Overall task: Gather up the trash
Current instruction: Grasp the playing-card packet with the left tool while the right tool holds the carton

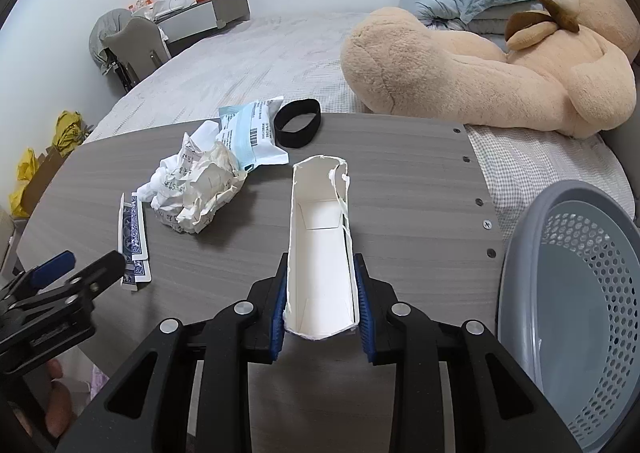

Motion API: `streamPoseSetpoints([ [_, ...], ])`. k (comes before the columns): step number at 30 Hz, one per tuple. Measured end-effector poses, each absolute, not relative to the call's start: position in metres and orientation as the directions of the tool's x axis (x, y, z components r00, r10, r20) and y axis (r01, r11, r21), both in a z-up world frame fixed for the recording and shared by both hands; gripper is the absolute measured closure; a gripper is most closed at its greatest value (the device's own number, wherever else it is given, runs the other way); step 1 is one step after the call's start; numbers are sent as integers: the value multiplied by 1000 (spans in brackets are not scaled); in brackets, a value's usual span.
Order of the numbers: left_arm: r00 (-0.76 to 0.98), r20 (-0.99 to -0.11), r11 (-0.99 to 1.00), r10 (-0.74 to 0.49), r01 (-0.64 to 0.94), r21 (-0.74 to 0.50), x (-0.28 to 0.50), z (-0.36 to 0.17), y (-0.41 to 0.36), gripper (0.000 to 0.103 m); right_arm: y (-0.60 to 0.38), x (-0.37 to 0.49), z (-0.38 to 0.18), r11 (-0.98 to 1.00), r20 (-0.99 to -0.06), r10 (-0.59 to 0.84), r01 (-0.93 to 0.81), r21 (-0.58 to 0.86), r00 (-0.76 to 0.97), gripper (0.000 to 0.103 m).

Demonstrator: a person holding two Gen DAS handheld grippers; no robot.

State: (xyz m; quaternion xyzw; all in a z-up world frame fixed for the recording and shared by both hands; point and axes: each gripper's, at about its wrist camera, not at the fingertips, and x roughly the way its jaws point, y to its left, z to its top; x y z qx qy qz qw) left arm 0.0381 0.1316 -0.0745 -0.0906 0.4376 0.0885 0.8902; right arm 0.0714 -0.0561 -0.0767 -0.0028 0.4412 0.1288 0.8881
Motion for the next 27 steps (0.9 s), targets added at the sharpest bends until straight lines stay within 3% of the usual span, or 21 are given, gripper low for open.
streamPoseSetpoints([
  [10,548,-822,964,156,-267,5,53,-92,130,8,-70,71,-70,965,-776,251,-210,156,579,74],
  [27,547,-815,942,189,-336,-7,33,-85,185,8,-56,67,-65,962,-772,254,-237,138,583,74],
])
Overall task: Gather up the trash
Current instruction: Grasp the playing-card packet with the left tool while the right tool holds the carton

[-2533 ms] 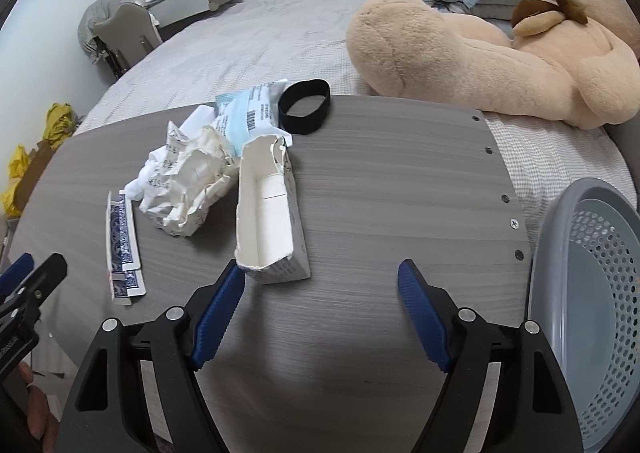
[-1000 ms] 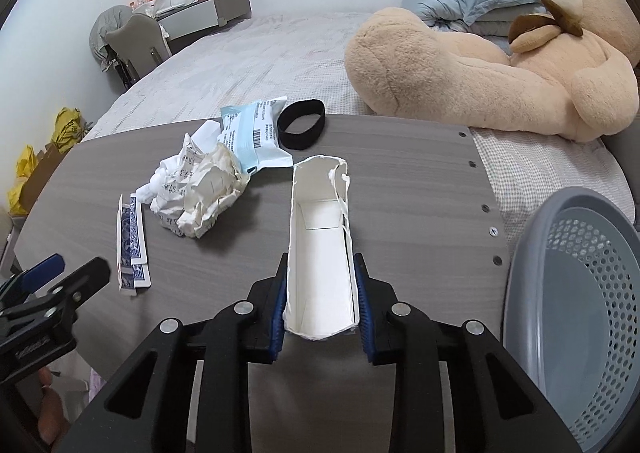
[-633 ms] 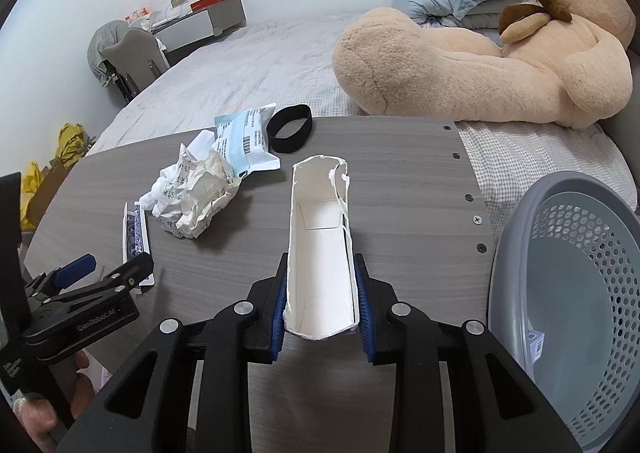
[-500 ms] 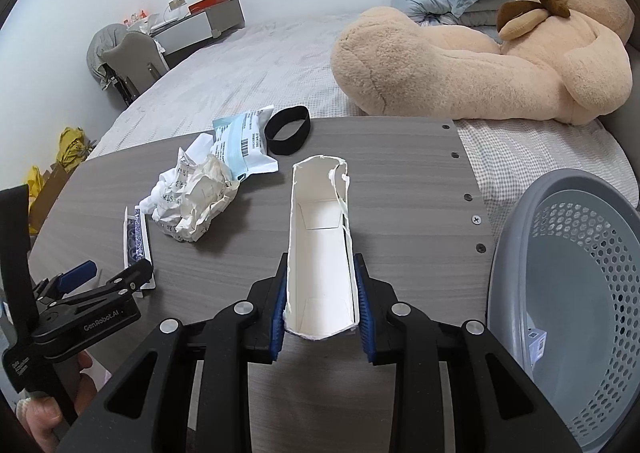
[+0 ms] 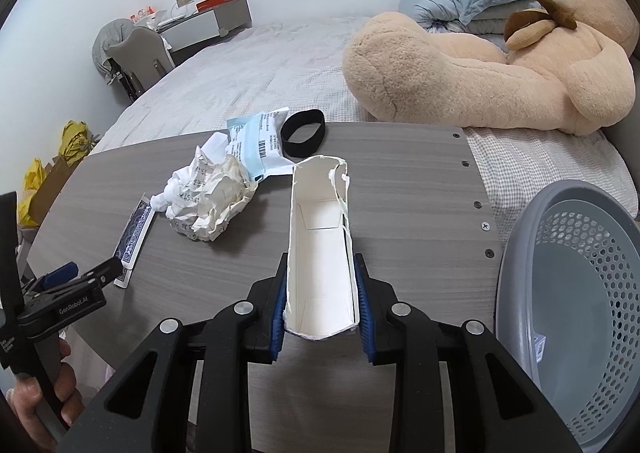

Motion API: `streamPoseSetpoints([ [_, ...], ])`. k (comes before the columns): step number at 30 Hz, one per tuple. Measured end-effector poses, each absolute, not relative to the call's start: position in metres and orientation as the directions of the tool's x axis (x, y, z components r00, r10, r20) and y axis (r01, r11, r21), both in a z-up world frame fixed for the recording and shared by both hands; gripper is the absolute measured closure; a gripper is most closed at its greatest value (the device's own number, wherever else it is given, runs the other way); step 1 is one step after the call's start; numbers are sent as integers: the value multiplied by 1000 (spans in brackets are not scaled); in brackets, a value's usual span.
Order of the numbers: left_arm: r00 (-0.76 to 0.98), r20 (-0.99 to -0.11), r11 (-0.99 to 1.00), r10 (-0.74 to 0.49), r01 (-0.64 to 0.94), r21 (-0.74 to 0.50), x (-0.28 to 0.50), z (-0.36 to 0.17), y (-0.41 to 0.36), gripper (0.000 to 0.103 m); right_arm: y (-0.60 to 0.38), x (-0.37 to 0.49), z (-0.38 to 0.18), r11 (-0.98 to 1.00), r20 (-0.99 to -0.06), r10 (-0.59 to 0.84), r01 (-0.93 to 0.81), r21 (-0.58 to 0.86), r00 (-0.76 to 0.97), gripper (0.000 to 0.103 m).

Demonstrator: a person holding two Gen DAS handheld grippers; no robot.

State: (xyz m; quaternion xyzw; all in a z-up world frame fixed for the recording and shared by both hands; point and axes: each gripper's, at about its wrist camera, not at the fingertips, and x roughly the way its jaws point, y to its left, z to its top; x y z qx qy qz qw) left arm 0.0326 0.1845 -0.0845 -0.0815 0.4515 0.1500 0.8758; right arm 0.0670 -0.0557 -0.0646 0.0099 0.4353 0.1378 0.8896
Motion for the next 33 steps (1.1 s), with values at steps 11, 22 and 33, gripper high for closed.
streamPoseSetpoints([
  [11,563,-815,965,140,-262,-15,61,-89,174,15,-51,69,-65,963,-777,244,-239,123,581,74],
  [22,562,-819,977,117,-215,-7,65,-91,164,44,-49,70,-65,962,-778,248,-244,125,577,74],
  [33,566,-822,978,60,-197,-64,55,-86,167,81,-51,67,-60,961,-770,251,-246,127,587,74],
])
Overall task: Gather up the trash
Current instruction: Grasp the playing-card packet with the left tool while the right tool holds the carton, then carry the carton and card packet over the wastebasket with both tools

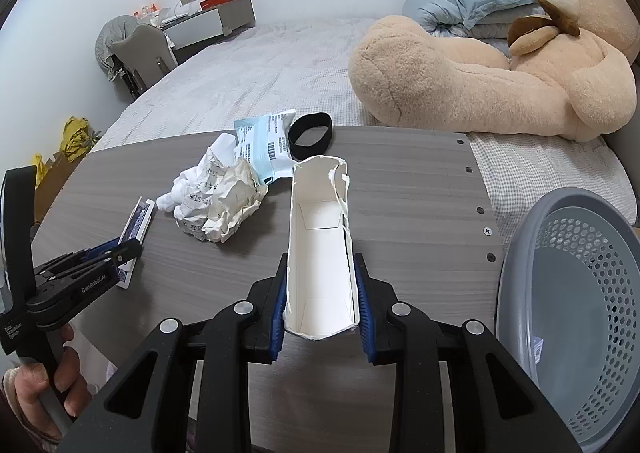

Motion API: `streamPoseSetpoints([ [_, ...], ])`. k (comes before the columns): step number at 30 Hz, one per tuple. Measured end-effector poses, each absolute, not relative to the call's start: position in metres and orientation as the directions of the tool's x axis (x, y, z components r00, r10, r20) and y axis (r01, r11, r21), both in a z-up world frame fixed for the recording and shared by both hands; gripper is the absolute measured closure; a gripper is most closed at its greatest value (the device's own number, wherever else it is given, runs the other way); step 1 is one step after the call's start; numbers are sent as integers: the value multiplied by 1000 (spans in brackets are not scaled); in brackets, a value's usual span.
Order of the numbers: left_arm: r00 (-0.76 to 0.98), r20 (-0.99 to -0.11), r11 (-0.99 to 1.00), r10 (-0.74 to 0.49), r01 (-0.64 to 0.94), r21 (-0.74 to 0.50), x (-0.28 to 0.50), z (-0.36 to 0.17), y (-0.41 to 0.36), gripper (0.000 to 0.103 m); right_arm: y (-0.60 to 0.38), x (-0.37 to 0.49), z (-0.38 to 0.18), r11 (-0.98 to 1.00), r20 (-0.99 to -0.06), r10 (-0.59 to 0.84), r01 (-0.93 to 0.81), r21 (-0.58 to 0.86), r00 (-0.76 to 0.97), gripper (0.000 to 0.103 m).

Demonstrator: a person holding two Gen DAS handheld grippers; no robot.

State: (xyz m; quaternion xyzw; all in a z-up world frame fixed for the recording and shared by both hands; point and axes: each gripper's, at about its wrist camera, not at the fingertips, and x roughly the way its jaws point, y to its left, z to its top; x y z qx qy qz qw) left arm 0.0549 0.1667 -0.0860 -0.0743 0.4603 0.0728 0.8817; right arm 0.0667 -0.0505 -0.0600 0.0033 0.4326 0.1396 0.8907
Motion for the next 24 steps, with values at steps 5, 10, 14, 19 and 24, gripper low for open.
streamPoseSetpoints([
  [5,578,-813,979,67,-197,-59,41,-78,165,81,-53,61,-55,960,-761,256,-245,132,596,74],
  [10,604,-795,982,61,-179,-61,28,-63,160,81,-55,52,-50,960,-754,260,-248,132,604,74],
  [14,633,-771,986,68,-160,-44,17,-50,149,81,-60,41,-45,961,-745,257,-244,129,615,74],
  [19,666,-744,993,44,-113,-42,6,-36,131,81,-68,27,-39,964,-734,248,-233,126,632,74],
  [24,684,-730,997,4,-58,-49,-7,-28,108,81,-83,7,-33,969,-718,239,-214,127,654,74],
])
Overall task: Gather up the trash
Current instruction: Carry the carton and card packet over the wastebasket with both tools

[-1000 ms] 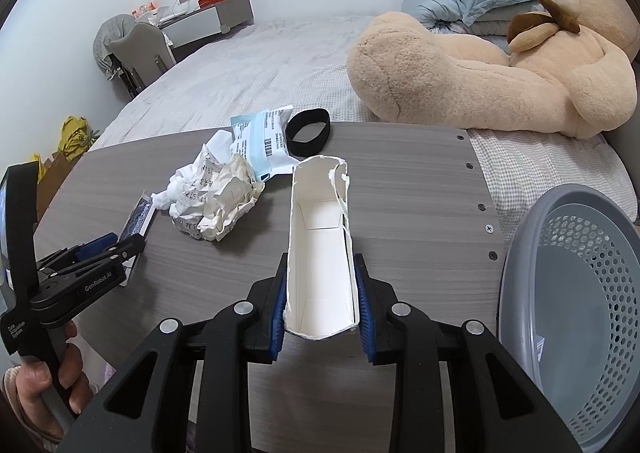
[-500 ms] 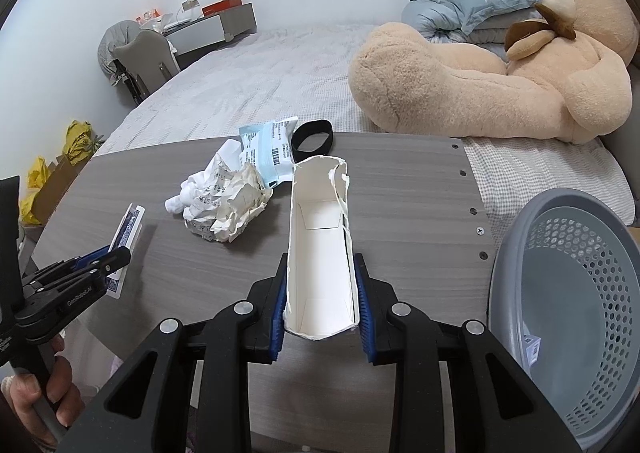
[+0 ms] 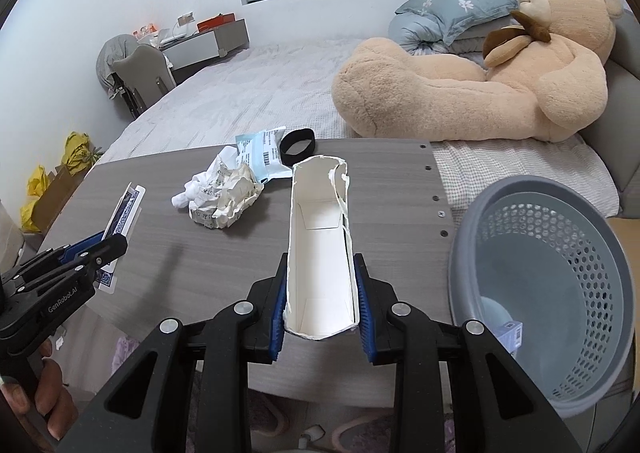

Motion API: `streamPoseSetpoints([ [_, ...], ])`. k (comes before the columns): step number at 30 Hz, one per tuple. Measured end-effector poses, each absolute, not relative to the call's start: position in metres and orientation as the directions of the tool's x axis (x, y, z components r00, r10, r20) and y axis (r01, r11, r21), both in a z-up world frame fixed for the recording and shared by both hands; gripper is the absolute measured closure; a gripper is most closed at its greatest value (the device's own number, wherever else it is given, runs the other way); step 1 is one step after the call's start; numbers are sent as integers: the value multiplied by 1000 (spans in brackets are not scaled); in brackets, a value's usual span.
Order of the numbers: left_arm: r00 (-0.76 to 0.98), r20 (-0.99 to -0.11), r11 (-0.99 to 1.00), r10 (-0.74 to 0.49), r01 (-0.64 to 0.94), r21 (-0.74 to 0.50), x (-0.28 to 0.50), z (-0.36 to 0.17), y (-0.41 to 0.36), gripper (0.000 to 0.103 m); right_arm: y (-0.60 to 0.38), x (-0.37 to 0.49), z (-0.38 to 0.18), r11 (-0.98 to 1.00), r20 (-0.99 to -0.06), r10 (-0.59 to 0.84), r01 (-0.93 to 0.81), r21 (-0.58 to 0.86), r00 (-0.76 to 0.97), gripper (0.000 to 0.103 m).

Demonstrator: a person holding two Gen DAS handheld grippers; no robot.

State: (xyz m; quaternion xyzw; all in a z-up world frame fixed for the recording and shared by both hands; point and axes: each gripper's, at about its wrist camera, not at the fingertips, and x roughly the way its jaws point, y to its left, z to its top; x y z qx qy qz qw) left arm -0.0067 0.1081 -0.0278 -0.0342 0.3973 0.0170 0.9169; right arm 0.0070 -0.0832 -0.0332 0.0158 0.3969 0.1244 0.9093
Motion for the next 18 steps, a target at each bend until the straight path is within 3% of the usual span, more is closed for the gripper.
streamPoseSetpoints([
  [18,712,-686,985,-151,165,-46,-38,-2,0,81,-172,-58,-11,983,-660,171,-81,166,731,74],
])
